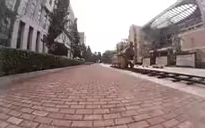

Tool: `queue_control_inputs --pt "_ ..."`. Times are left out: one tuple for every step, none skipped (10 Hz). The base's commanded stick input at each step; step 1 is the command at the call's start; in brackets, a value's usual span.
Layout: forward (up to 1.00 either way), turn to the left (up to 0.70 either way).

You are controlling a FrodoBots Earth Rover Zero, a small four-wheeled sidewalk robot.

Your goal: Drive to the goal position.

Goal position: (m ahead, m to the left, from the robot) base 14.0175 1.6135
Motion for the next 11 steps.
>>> queue_control_inputs --pt "0.45 0.00" --pt "0.45 0.00" --pt "0.45 0.00" --pt "0.45 0.00" --pt "0.61 0.00" --pt "0.70 0.00" --pt "0.70 0.00" --pt "0.70 0.00" --pt "0.70 0.00" --pt "0.70 0.00" --pt "0.70 0.01"
